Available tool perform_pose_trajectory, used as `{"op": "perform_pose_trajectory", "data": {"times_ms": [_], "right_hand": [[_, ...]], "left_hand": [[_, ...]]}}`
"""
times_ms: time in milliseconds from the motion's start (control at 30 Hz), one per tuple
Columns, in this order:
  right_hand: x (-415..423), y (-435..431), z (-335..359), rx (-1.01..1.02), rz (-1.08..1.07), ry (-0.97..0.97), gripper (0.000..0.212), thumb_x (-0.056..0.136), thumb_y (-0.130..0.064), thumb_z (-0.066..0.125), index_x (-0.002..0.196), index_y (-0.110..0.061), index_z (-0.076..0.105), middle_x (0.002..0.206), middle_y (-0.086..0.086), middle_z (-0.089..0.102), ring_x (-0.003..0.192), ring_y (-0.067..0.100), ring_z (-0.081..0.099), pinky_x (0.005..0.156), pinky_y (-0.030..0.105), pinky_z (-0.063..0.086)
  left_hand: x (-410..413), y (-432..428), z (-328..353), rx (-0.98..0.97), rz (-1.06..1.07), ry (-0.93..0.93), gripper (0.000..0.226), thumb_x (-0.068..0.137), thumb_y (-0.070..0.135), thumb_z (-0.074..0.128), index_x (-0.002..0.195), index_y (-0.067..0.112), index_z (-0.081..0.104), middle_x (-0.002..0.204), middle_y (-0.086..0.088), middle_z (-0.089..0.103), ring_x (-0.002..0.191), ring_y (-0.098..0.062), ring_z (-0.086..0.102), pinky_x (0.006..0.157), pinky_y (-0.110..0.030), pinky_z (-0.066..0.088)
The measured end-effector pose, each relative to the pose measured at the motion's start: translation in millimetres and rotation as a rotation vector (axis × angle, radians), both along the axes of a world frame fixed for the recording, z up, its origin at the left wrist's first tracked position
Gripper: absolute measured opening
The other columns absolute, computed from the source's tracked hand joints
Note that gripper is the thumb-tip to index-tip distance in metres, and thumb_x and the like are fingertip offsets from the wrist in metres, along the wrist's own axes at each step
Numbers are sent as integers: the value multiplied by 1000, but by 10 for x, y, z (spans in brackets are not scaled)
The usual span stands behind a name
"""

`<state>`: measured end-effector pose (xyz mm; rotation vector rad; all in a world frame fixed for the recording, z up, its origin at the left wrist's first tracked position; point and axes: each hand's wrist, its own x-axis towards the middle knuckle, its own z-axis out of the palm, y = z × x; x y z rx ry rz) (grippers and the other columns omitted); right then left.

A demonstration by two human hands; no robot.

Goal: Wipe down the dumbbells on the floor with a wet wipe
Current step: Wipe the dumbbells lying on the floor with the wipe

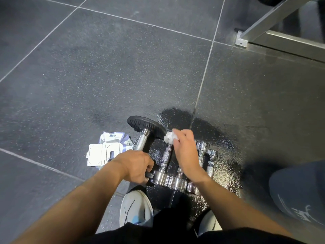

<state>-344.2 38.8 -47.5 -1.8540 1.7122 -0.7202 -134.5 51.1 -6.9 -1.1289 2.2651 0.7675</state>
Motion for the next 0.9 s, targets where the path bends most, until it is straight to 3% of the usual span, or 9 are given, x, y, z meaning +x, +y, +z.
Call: {"op": "perform_pose_trajectory", "data": {"times_ms": [67,167,300,467,667,733,800,833,900], "right_hand": [[-22,-161,79,15,-42,27,38,101,-4,45,135,-16,57,116,1,47,90,9,47,72,9,38],[-81,-347,37,102,-22,134,32,96,3,45,120,-9,63,112,6,50,91,22,54,69,26,38],[-141,-447,-144,209,116,266,25,97,1,45,110,-5,65,102,3,49,84,19,53,63,20,40],[-128,-197,-120,201,141,171,31,100,-8,47,125,-9,64,119,14,56,104,30,54,87,39,47],[-114,103,-153,293,208,134,32,102,-6,49,126,-18,66,123,8,65,97,21,64,86,19,46],[-100,193,-141,321,198,60,36,103,-6,43,132,-22,56,106,5,66,81,15,61,74,26,49],[-99,241,-158,324,218,98,43,104,-4,39,141,-25,45,81,0,61,62,11,53,61,30,46],[-93,256,-176,328,257,145,44,103,-3,40,143,-23,44,79,-1,63,60,10,54,57,28,47],[-72,289,-169,336,367,220,45,101,1,45,141,-21,50,99,5,70,69,12,62,57,20,52]], "left_hand": [[10,-3,-22,8,11,5,28,79,53,69,98,34,60,100,11,58,94,-14,56,75,-32,49],[19,-4,-38,18,21,7,25,79,52,70,94,36,58,98,12,57,92,-14,57,71,-31,46],[19,-5,-37,19,22,6,26,80,53,69,97,36,59,101,12,58,94,-14,56,75,-31,49],[19,-3,-47,22,23,6,26,80,53,70,97,36,58,102,12,58,92,-14,57,72,-30,47],[21,-9,-39,17,25,1,27,79,54,69,96,36,59,100,12,58,93,-14,57,78,-34,53],[32,-4,-34,19,26,-5,27,79,55,69,96,37,59,101,12,58,94,-15,58,78,-34,53],[21,-6,-21,19,25,-4,26,80,54,69,95,36,58,101,11,58,93,-15,58,77,-33,53],[18,-5,-16,21,29,0,26,80,53,69,95,36,58,100,11,58,93,-15,58,76,-32,52],[8,-7,-13,21,23,0,26,80,54,69,96,36,59,99,10,58,93,-15,58,76,-33,52]]}}
